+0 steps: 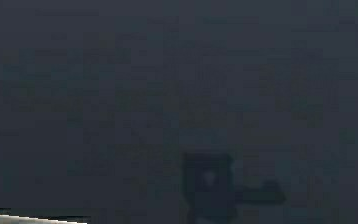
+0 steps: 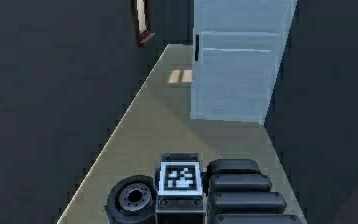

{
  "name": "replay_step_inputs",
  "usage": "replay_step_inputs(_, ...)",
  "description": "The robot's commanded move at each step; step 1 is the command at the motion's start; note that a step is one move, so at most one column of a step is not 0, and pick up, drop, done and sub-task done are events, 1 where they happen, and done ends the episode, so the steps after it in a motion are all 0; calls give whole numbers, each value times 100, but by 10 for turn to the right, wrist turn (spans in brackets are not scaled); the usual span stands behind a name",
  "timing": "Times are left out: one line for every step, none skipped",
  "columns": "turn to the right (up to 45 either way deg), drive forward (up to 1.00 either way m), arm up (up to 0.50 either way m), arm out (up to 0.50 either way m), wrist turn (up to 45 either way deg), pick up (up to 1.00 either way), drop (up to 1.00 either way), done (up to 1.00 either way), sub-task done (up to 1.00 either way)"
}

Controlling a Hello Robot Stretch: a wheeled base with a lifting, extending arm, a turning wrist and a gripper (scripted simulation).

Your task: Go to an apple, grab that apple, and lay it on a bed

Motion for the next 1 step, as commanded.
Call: replay_step_inputs(450,0,0,0,0,0,0,0,0)
